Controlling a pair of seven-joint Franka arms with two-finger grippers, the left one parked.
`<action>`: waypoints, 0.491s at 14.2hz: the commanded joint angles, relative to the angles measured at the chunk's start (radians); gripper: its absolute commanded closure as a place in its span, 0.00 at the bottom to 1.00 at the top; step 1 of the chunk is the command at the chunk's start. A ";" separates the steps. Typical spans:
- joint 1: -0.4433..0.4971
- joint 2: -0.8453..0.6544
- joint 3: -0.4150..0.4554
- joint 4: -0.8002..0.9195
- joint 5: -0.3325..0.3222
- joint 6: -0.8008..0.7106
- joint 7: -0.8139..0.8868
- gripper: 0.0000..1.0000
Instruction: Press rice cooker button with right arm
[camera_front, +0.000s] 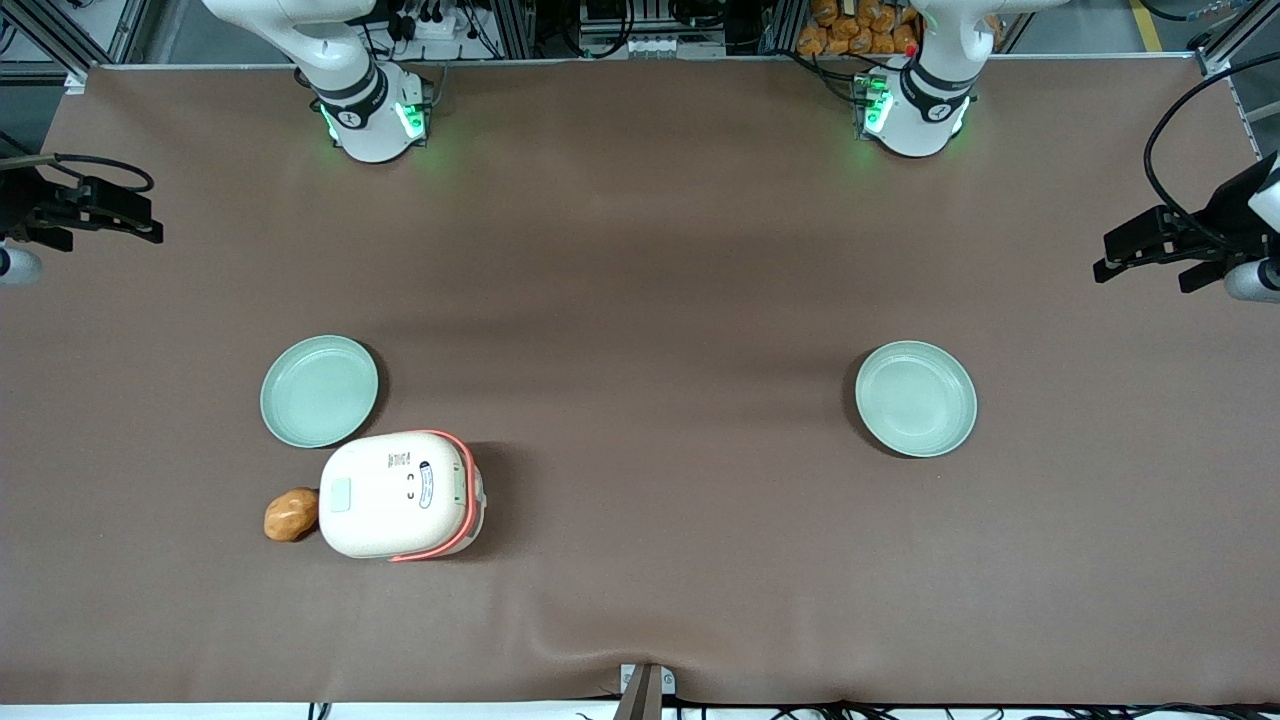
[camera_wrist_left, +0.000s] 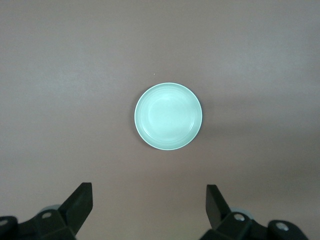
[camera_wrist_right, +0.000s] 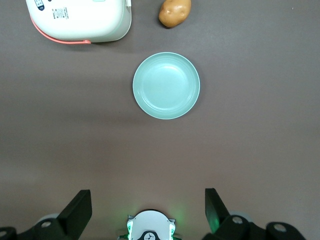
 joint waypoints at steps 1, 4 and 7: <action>0.010 -0.003 0.003 0.000 -0.011 -0.001 0.005 0.00; 0.014 -0.005 0.005 0.002 -0.013 0.003 0.008 0.00; 0.022 -0.005 0.003 0.010 -0.014 0.038 0.007 0.00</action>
